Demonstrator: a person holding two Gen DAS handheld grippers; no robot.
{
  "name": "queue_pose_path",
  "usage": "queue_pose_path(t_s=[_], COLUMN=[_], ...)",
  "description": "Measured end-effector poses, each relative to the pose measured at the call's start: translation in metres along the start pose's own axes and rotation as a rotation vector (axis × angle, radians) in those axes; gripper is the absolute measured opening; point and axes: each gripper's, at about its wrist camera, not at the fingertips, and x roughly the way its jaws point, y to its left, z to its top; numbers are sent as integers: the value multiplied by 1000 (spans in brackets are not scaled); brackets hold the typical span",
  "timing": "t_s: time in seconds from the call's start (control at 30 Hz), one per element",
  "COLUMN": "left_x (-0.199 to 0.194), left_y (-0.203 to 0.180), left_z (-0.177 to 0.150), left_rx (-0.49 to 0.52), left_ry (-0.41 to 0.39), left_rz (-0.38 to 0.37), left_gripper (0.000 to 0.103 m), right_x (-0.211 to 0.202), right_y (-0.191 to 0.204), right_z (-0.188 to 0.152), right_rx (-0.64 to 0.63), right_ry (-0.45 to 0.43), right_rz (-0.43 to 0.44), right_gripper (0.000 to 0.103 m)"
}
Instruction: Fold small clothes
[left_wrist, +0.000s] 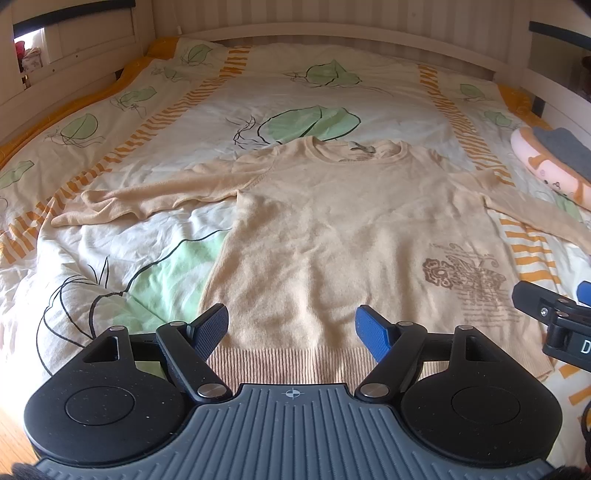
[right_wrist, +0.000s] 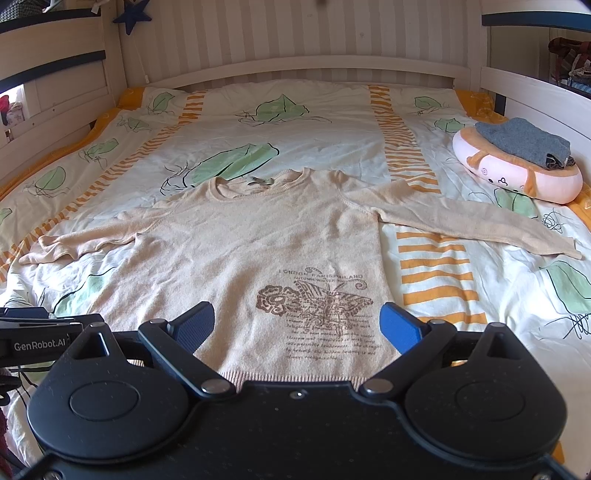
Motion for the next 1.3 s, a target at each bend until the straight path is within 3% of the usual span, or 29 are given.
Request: queue_pose_path(t_s=[1.3], left_x=[15], left_y=[-1], left_z=[5], left_rx=[9], left_ry=[43], left_rz=[-7], left_gripper=[75], right_x=[17], right_y=[0], right_z=[3], right_rx=[4], right_ry=[57], right_rz=[18], right_gripper=[97])
